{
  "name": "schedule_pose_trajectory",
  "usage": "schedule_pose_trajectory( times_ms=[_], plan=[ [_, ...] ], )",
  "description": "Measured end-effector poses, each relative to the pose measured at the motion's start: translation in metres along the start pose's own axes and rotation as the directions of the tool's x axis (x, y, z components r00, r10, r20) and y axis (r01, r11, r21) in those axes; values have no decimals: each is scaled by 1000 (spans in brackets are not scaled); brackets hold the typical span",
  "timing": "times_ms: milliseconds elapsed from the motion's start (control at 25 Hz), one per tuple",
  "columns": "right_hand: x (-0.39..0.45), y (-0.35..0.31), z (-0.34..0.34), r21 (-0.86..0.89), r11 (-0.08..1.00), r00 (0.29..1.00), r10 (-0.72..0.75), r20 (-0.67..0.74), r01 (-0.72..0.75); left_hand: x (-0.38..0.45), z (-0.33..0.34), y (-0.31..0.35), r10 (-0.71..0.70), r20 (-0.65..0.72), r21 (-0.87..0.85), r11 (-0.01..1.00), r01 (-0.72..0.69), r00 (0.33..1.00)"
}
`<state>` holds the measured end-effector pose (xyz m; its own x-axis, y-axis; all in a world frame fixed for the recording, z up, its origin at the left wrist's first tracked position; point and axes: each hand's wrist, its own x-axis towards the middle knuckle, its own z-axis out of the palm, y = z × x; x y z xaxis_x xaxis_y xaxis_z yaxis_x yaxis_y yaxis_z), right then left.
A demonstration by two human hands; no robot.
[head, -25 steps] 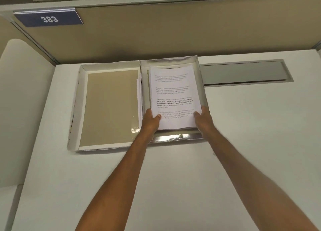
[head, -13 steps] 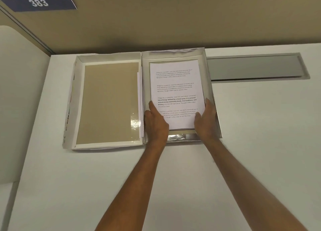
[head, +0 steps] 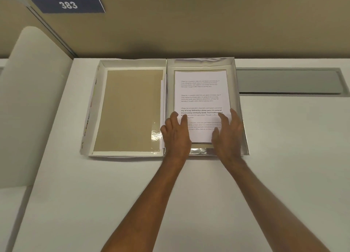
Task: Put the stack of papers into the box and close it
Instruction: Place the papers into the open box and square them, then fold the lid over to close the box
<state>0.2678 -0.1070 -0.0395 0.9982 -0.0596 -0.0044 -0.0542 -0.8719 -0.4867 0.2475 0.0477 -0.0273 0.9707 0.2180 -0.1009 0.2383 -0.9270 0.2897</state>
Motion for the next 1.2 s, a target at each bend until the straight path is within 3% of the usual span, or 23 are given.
schedule_pose_trajectory(
  times_ms=[80, 160, 360, 480, 640, 720, 800, 880, 1040, 1200],
  plan=[
    [-11, -13, 2, 126, 988, 996, -84, -37, 88, -14, -2, -13, -59, -94, -100, 994, 49, 994],
    [-21, -30, 8, 215, 969, 992, -126, -3, 124, -28, -2, -32, -222, -205, -233, 957, 173, 953],
    [-52, -77, 30, 334, 912, 944, -298, 140, 239, -57, -1, -90, -584, -362, -475, 786, 395, 727],
    [-73, -95, 41, 335, 888, 893, -398, 211, 316, -66, -2, -107, -750, -284, -604, 624, 496, 598],
    [-92, -96, 53, 175, 888, 843, -460, 279, 426, -64, -2, -125, -885, 49, -736, 281, 616, 462],
    [-96, -90, 57, 86, 864, 807, -496, 320, 497, -63, -4, -129, -877, 146, -721, 222, 656, 458],
    [-98, -87, 60, 44, 844, 787, -516, 339, 534, -65, -5, -128, -868, 125, -736, 243, 632, 480],
    [-98, -86, 62, 36, 838, 781, -521, 344, 544, -66, -8, -124, -858, 58, -811, 258, 526, 511],
    [-97, -84, 61, 36, 826, 768, -537, 350, 562, -69, -22, -107, -802, 22, -958, 153, 241, 597],
    [-92, -84, 59, 127, 830, 739, -544, 397, 543, -78, -31, -94, -796, -164, -960, 264, 90, 583]
  ],
)
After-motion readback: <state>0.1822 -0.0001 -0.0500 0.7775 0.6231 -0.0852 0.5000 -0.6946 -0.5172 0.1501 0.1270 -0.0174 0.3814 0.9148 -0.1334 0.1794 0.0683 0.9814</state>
